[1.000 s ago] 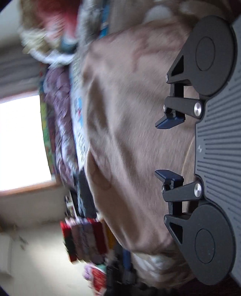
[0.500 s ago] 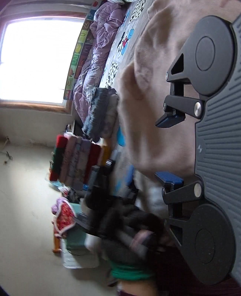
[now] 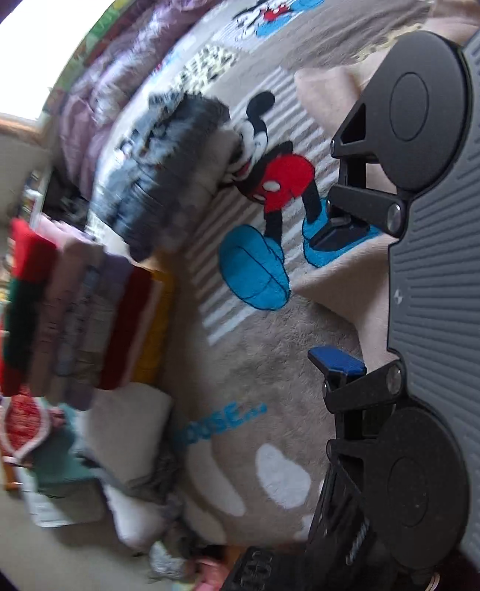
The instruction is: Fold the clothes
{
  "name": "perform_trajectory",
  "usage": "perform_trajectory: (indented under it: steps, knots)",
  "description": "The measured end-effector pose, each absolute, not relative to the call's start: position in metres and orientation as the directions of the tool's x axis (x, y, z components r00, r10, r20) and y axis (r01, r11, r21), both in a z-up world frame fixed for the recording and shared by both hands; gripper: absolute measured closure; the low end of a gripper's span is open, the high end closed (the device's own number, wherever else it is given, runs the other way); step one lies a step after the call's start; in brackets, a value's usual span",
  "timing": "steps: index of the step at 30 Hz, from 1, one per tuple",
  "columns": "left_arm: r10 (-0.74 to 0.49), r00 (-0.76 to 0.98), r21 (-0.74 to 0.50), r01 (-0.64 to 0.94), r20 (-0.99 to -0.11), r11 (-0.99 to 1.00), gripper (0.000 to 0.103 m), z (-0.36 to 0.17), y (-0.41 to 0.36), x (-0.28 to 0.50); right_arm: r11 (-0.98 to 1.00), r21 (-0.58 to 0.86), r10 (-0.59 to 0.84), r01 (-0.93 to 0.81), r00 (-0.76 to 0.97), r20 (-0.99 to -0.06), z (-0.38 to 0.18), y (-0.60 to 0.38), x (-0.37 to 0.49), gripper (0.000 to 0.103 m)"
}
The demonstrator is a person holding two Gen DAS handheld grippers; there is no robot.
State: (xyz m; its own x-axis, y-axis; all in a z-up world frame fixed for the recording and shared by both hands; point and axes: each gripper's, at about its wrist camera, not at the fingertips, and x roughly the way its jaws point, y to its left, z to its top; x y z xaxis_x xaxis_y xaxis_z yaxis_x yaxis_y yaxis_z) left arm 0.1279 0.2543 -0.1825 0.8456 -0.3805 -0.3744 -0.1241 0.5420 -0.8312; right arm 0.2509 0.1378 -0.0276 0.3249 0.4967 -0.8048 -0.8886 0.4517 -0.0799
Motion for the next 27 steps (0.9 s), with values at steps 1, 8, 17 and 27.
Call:
perform_trajectory:
  steps: [1, 8, 17, 27]
  knots:
    - [-0.381, 0.846, -0.831, -0.120, -0.372, 0.543, 0.040, -0.181, 0.255, 0.127, 0.440, -0.079, 0.470, -0.894, 0.305, -0.828, -0.032, 0.147, 0.257, 0.045]
    - [-0.409, 0.836, -0.824, -0.087, -0.366, 0.559, 0.026, -0.179, 0.262, 0.124, 0.394, -0.081, 0.272, -0.915, 0.200, -0.941, -0.066, 0.193, 0.292, 0.045]
    - [-0.410, 0.844, -0.832, -0.074, -0.346, 0.549, 0.013, -0.178, 0.268, 0.121, 0.377, -0.025, 0.252, -0.926, 0.129, -0.959, -0.072, 0.192, 0.296, 0.092]
    - [-0.411, 0.883, -0.927, -0.067, -0.228, 0.369, 0.013, -0.188, 0.281, 0.109, 0.406, 0.108, 0.629, -0.907, 0.192, -0.754, 0.003, 0.143, 0.274, 0.093]
